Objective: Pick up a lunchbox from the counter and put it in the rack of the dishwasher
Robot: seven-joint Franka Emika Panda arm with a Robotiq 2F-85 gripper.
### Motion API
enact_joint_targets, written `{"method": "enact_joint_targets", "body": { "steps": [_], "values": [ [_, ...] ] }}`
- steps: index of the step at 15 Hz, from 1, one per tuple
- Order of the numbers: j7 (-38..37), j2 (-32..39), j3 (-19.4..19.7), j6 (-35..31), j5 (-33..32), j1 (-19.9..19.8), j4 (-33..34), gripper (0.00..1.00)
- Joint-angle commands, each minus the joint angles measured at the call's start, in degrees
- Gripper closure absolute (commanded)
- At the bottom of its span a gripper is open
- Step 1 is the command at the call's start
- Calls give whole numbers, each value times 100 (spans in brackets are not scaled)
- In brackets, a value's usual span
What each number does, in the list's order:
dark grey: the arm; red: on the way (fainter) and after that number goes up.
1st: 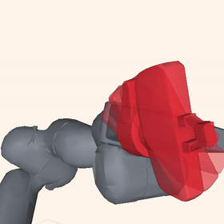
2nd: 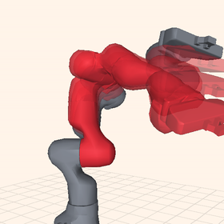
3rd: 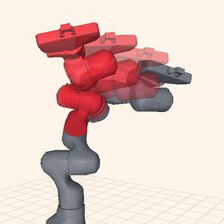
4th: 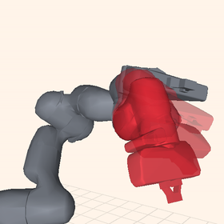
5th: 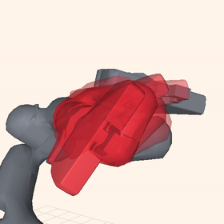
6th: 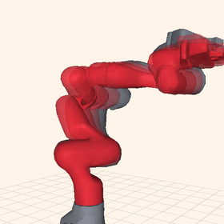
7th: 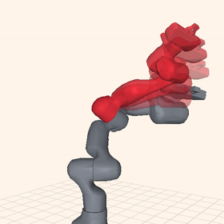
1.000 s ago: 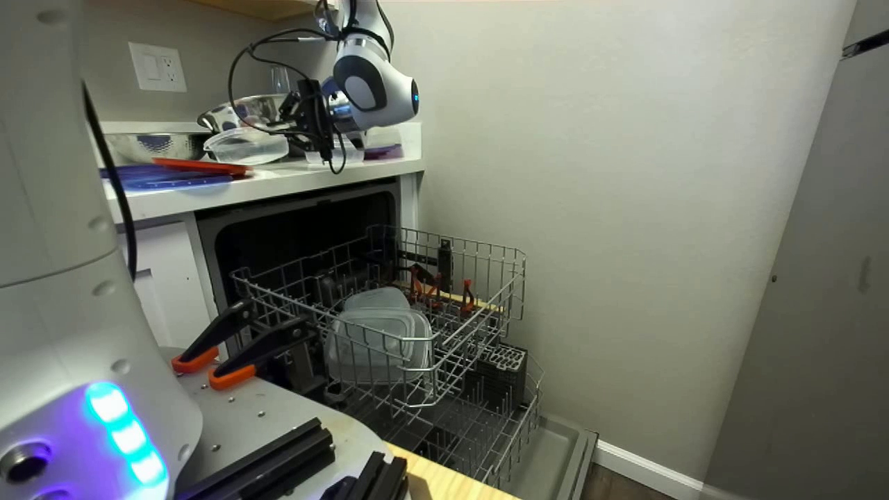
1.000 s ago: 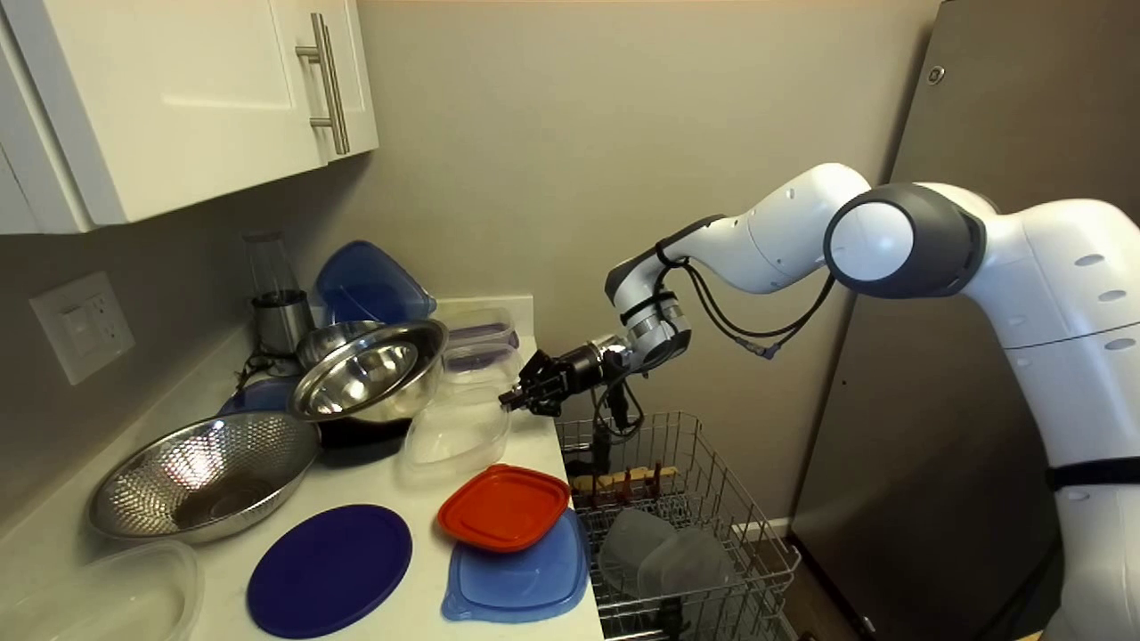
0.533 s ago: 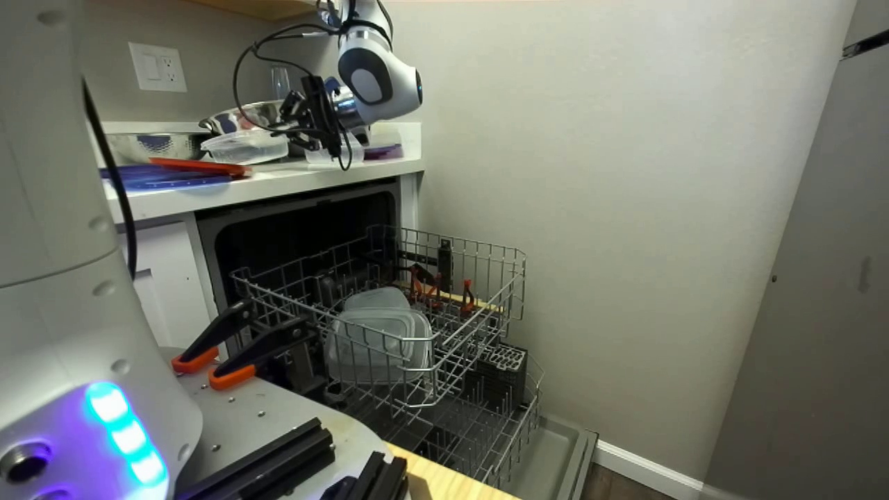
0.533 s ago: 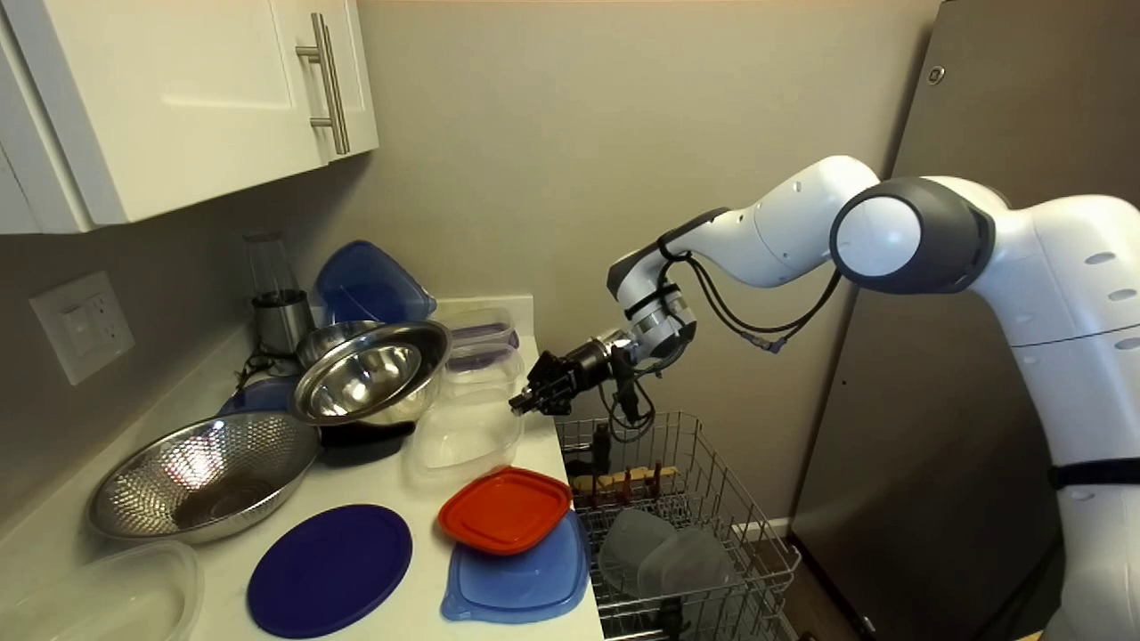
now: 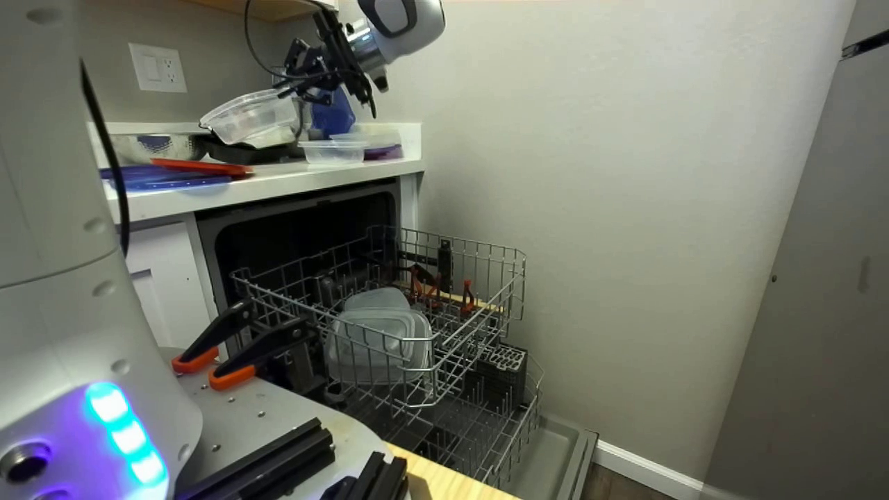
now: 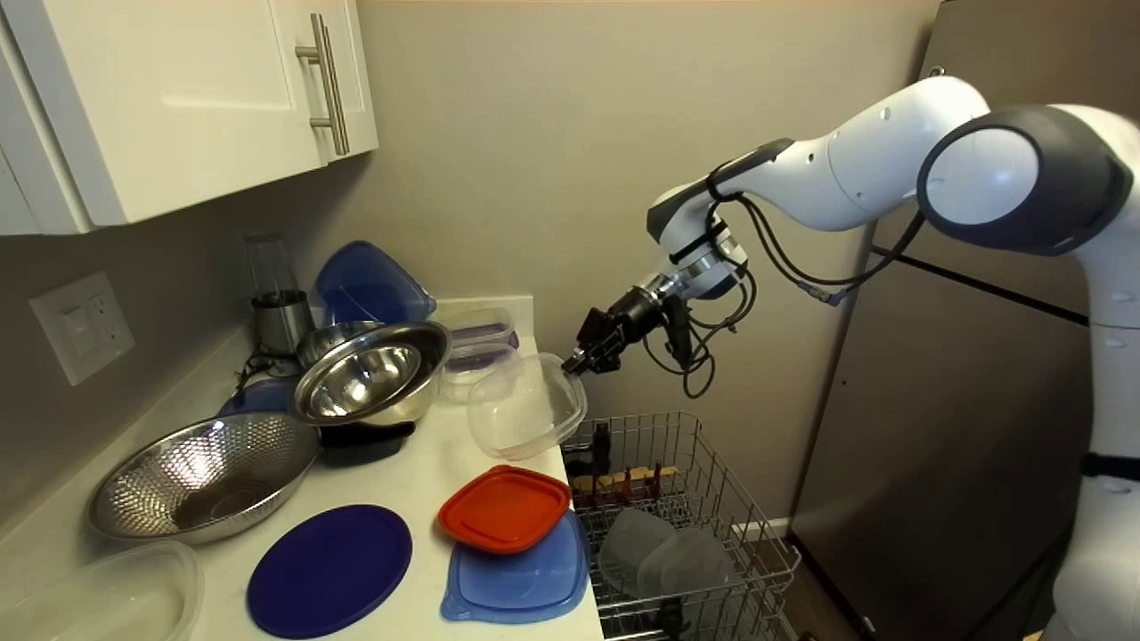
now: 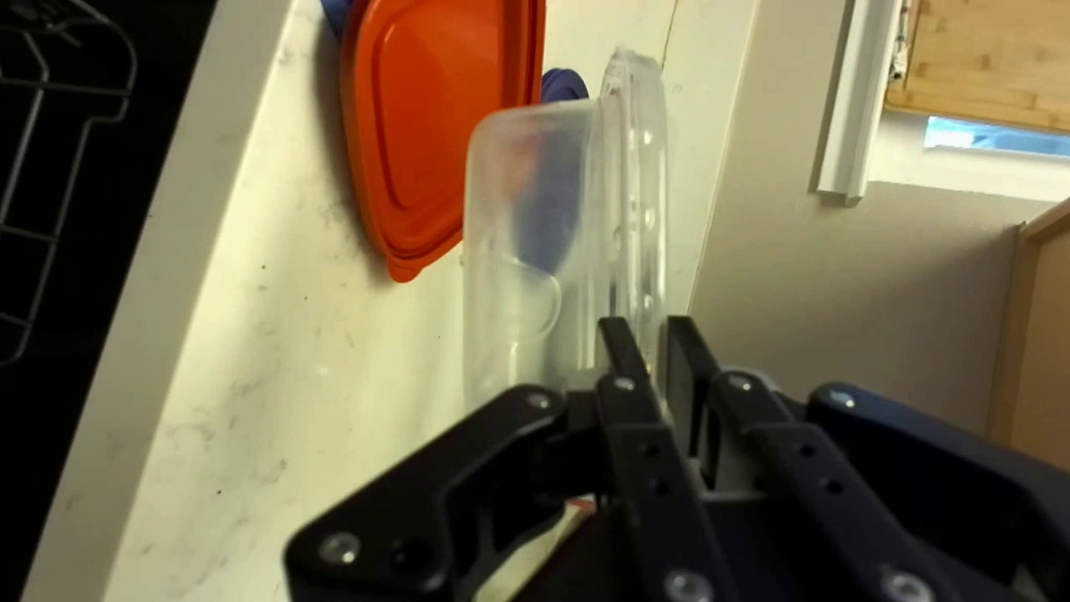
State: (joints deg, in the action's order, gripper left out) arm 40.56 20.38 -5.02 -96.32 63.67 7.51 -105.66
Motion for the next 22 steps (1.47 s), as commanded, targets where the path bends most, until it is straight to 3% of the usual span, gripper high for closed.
{"method": "enact_joint_targets", "body": {
  "steps": [1,6,9,16,22],
  "values": [
    [-404,-1017,107,-133,-452,-118,-727,94],
    [-1523,-1783,75,-814,-1655,-7,-974,94],
    [-2275,-1798,-102,-1078,-2545,103,-827,94],
    [-3939,-856,-599,-1590,-5038,660,-188,94],
    [-5206,-261,-509,-1000,-7258,1139,551,95]
  ]
}}
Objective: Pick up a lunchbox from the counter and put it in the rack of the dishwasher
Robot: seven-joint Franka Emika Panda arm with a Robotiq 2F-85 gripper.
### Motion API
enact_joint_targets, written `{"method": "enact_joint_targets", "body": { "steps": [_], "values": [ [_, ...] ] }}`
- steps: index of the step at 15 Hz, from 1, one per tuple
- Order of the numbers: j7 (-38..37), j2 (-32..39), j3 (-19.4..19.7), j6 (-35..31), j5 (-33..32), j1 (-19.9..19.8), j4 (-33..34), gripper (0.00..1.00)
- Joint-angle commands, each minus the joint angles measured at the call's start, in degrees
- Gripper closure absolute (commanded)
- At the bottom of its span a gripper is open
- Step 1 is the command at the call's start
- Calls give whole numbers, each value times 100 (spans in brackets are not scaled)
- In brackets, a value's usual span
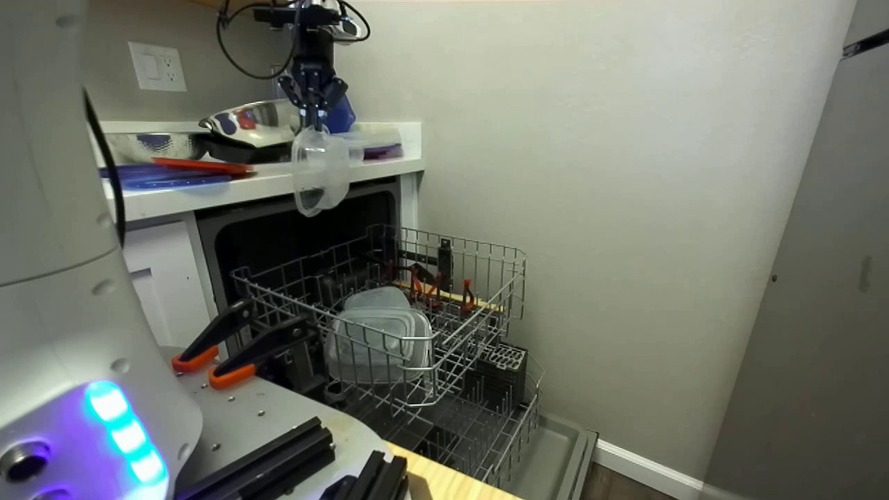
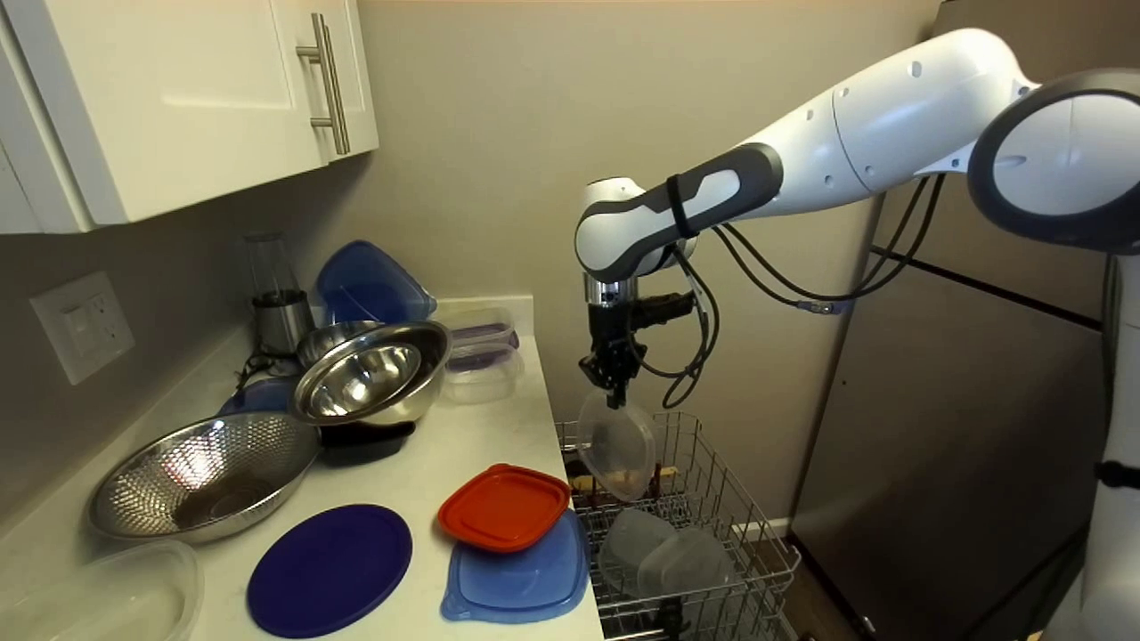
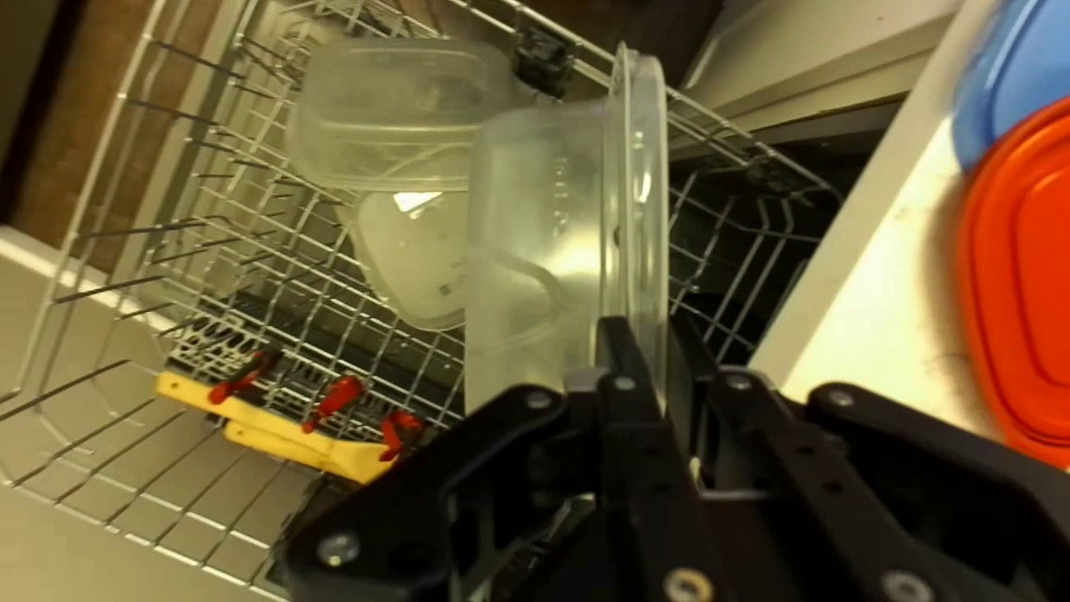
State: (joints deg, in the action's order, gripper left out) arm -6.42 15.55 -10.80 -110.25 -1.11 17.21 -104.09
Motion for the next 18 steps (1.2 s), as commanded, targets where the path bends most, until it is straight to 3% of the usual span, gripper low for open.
{"method": "enact_joint_targets", "body": {
  "steps": [1,5,6,7,18],
  "values": [
    [-598,312,74,513,-984,209,515,94],
    [-727,606,78,776,-1435,306,862,95],
    [-648,672,57,807,-1377,288,934,95],
    [-574,544,33,630,-1265,233,742,88],
    [-571,698,45,685,-1266,258,909,88]
  ]
}}
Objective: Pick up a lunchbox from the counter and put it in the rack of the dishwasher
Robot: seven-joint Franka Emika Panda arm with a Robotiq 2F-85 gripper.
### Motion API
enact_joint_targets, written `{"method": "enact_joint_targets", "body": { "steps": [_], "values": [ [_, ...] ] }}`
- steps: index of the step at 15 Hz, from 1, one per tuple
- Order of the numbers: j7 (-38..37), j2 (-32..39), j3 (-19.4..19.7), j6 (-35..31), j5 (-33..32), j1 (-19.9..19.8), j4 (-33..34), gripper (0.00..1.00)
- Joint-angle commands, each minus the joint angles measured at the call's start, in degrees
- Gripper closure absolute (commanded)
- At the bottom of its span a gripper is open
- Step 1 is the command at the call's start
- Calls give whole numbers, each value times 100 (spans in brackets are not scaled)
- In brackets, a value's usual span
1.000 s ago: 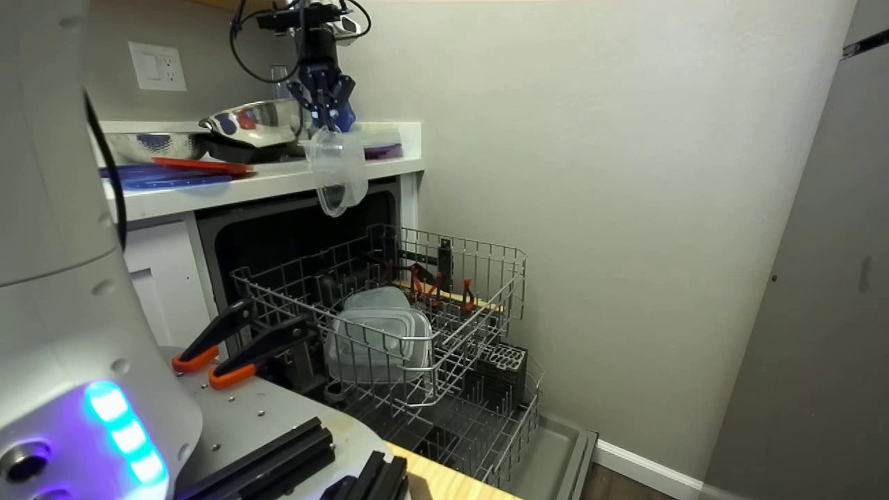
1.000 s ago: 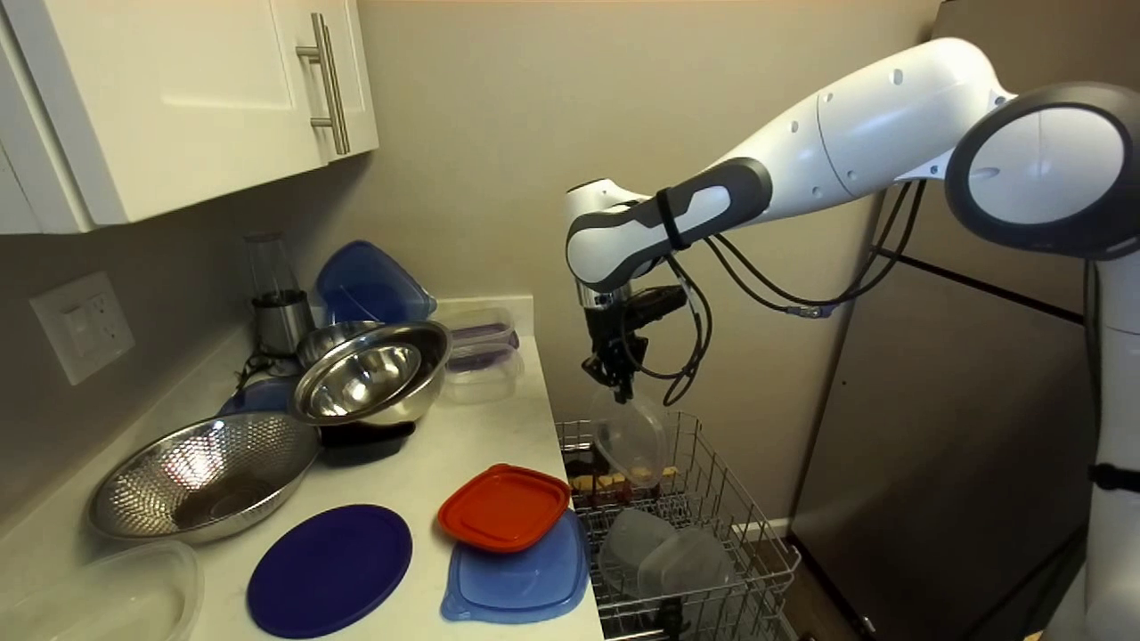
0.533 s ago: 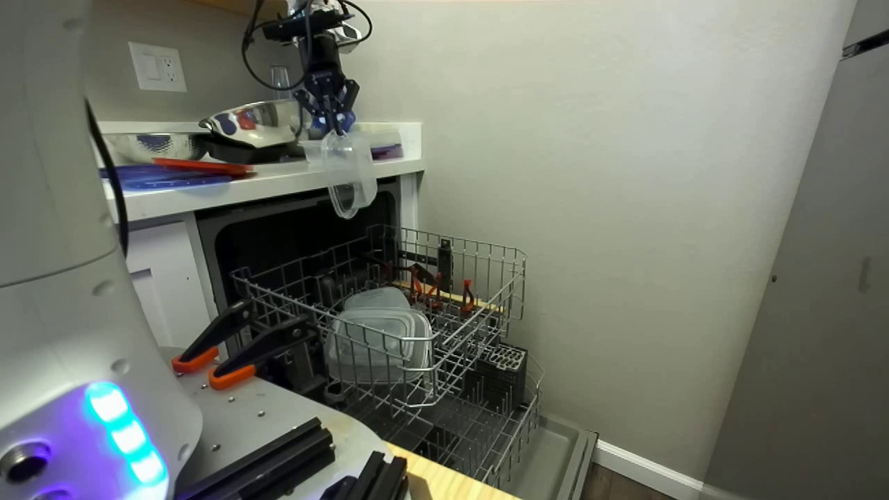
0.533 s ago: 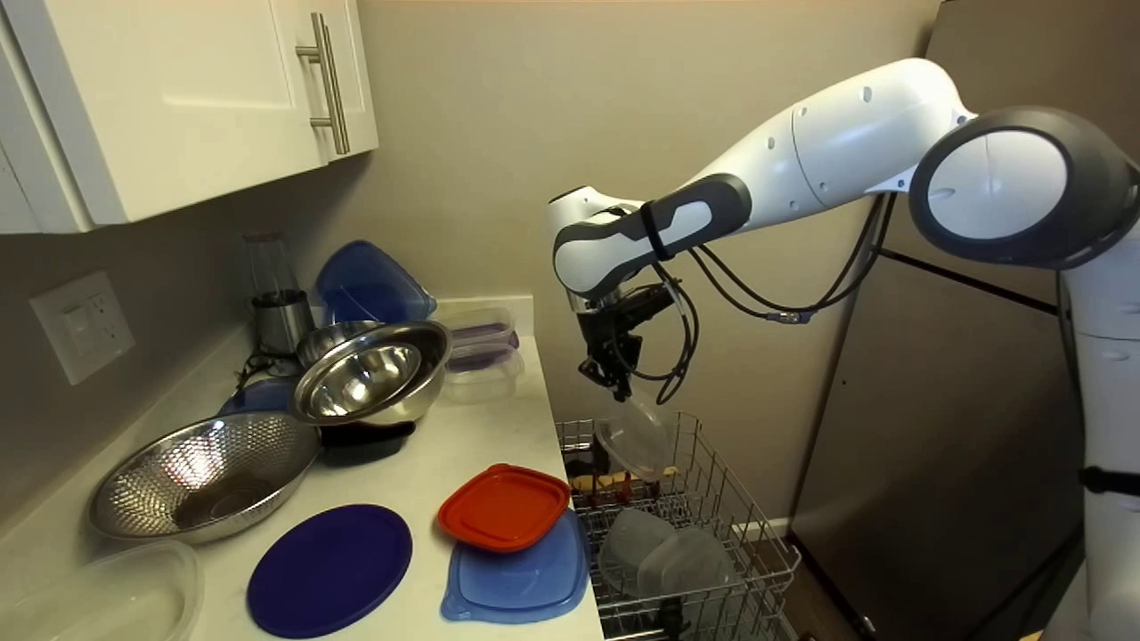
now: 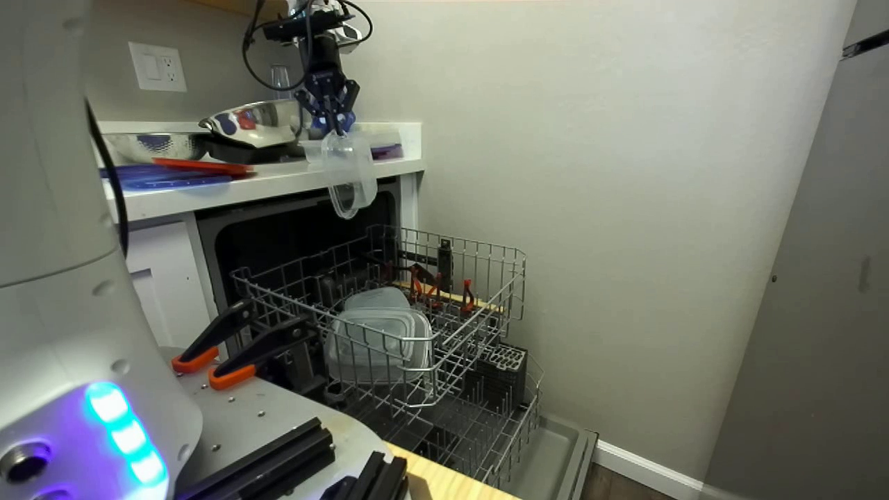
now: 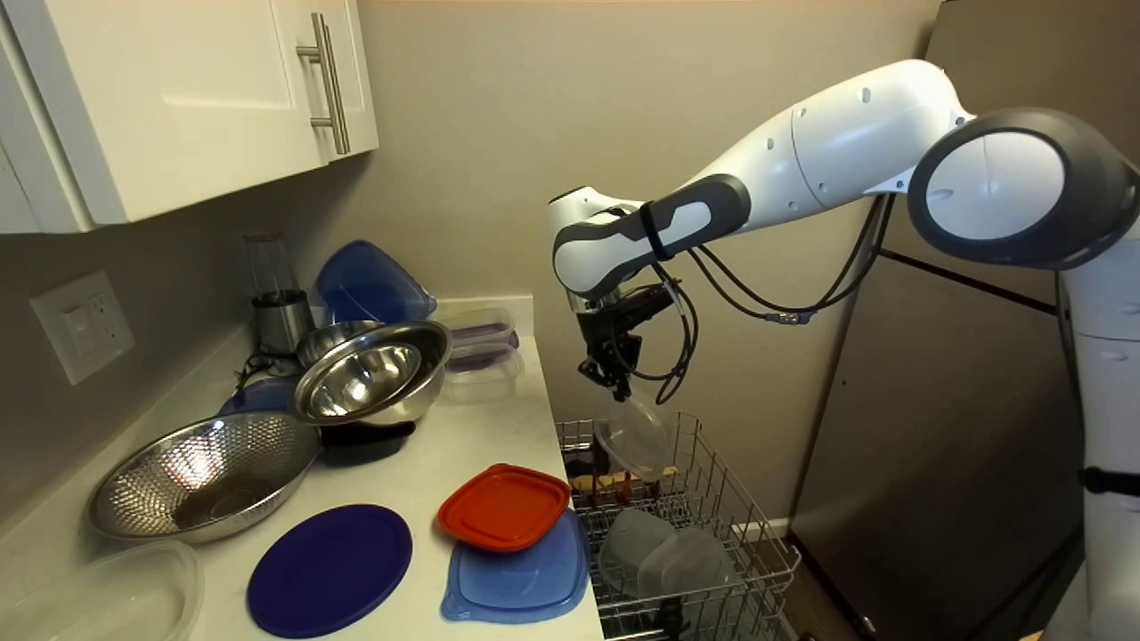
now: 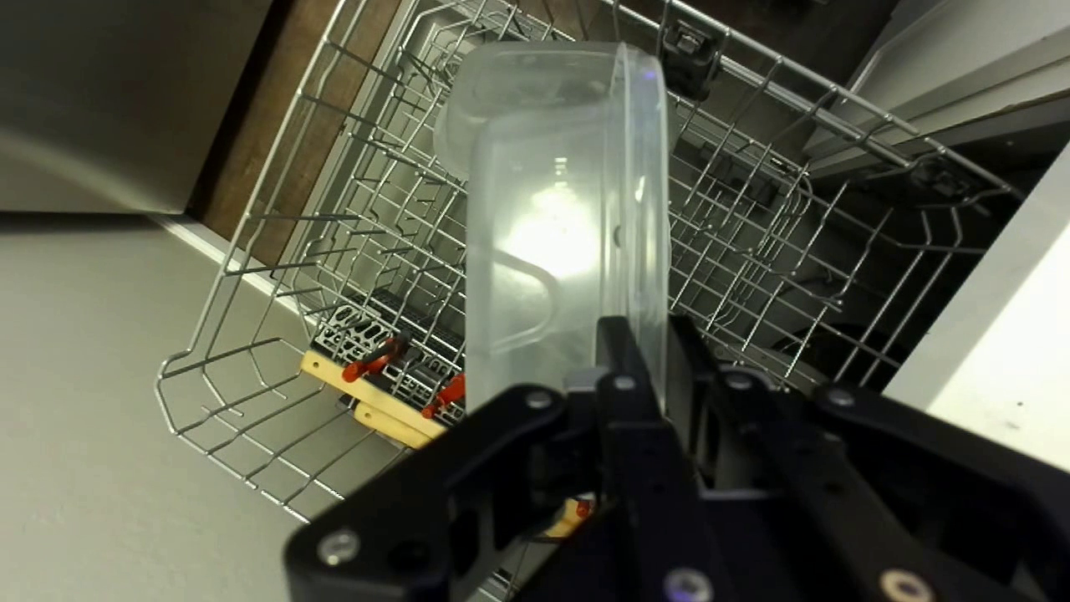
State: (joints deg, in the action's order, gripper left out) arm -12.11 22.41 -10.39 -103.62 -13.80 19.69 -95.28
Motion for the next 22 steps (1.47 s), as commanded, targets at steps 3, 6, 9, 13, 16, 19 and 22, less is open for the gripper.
{"method": "enact_joint_targets", "body": {
  "steps": [3,6,9,13,16,19,22],
  "values": [
    [-2,11,4,22,3,10,28,88],
    [16,-80,-1,-408,-165,36,-189,94],
    [82,-227,25,-1472,-390,19,-762,94],
    [214,-511,92,-2423,-1033,22,-1589,95],
    [218,-805,122,-2896,-1577,37,-2162,94],
    [135,-1047,121,-3263,-2448,94,-2588,94],
    [-165,-1235,99,-3695,-3389,84,-2909,94]
  ]
}}
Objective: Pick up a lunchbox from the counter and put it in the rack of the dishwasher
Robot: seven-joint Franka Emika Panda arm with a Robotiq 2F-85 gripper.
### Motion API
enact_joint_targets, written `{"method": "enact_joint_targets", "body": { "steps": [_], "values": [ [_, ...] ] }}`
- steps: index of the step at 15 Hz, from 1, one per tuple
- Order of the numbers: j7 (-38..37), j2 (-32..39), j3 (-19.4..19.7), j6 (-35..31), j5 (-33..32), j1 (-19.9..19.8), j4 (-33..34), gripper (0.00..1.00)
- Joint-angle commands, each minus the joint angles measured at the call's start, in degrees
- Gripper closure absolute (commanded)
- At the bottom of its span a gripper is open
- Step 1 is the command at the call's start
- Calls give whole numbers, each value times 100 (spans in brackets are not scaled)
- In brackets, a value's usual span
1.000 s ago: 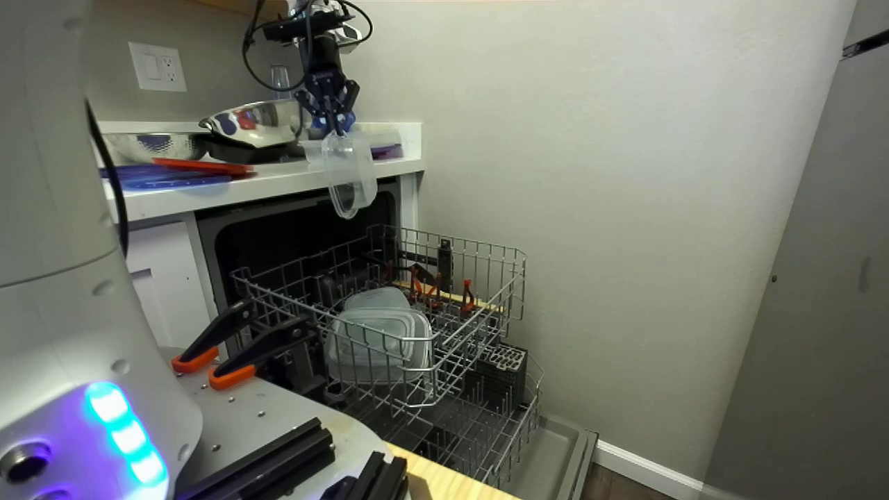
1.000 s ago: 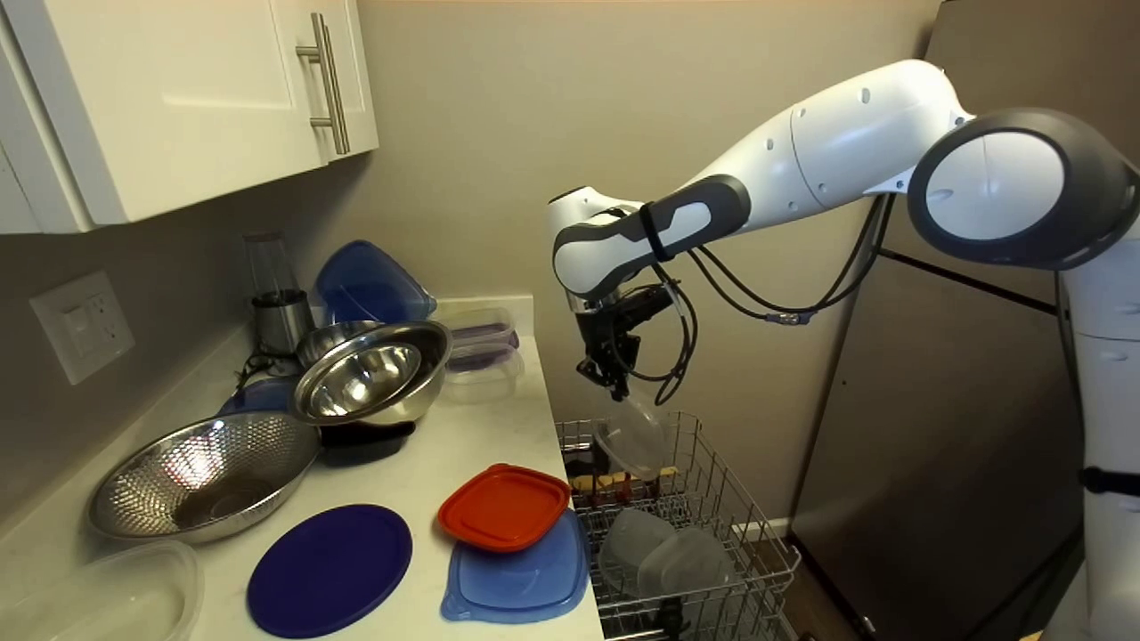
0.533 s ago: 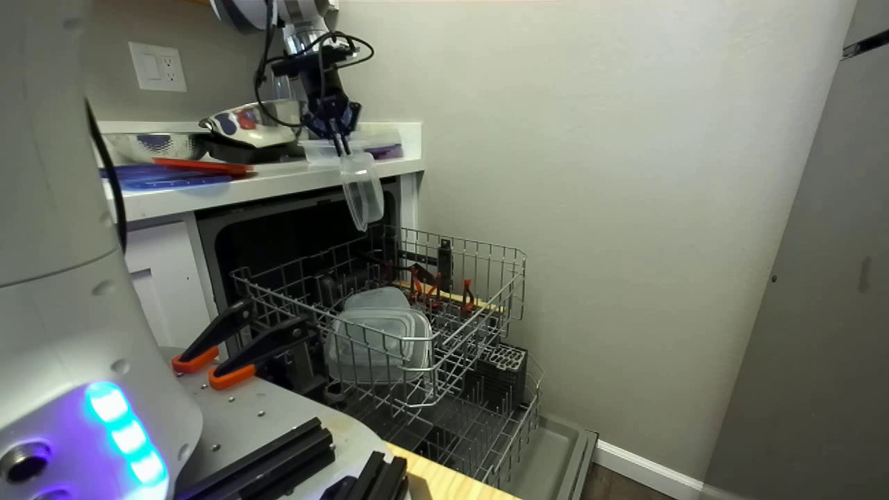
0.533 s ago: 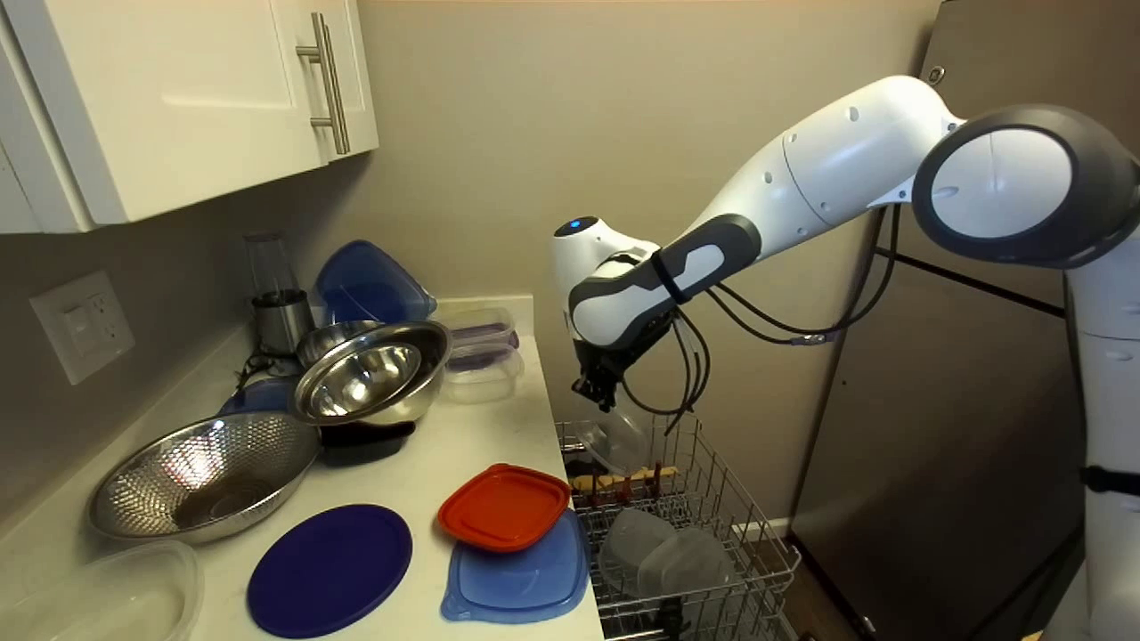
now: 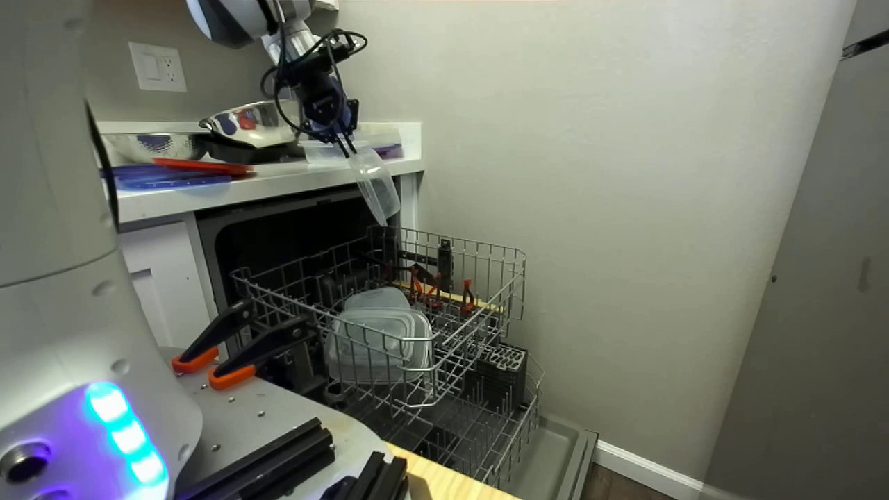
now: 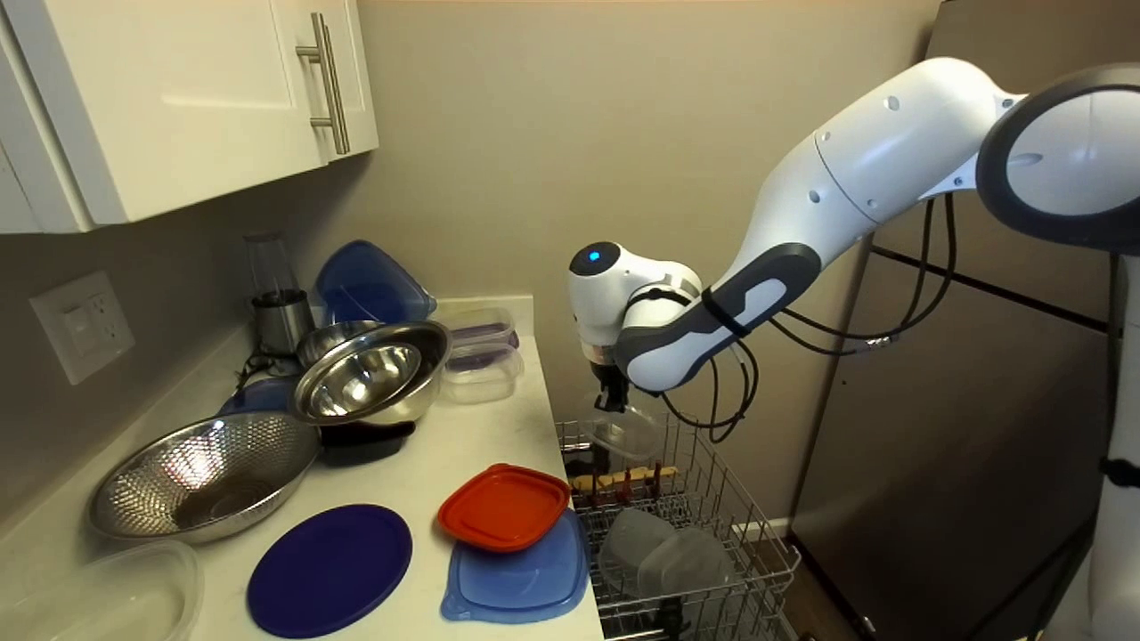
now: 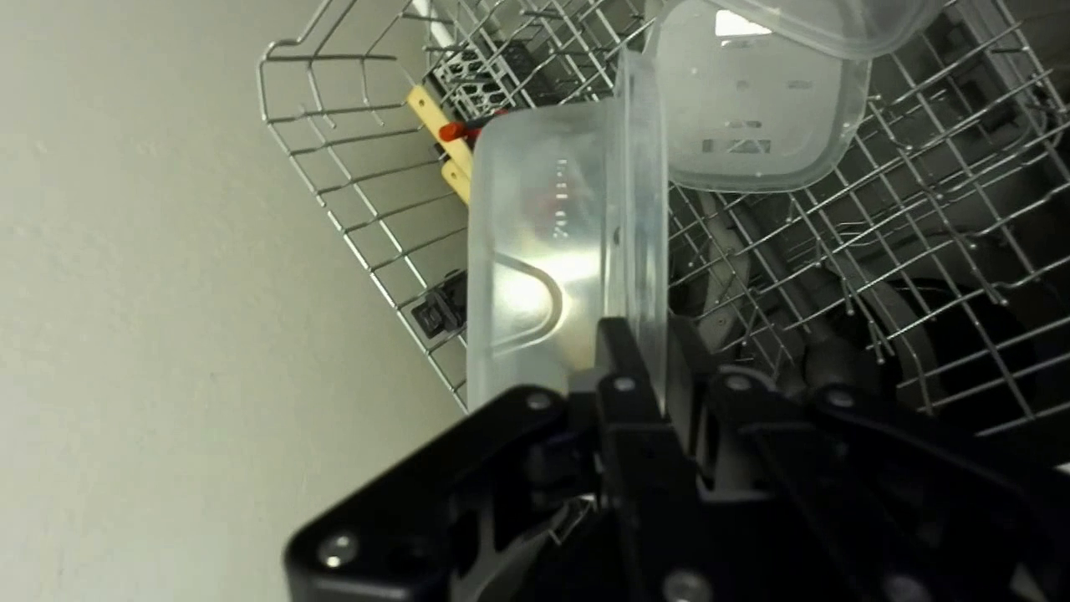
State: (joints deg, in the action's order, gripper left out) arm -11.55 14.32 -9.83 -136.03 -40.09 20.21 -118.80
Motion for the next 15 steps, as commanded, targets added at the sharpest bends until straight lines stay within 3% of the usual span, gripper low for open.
{"method": "enact_joint_targets", "body": {
  "steps": [1,5,6,7,15],
  "values": [
    [-324,-472,32,-568,-1029,15,-641,94],
    [-886,-584,0,-862,-1823,-100,-951,94],
    [-967,-560,-36,-949,-1740,-146,-991,94],
    [-703,-327,-96,-660,-1565,-119,-661,88],
    [-774,-345,-90,-780,-1569,-148,-759,88]
  ]
}}
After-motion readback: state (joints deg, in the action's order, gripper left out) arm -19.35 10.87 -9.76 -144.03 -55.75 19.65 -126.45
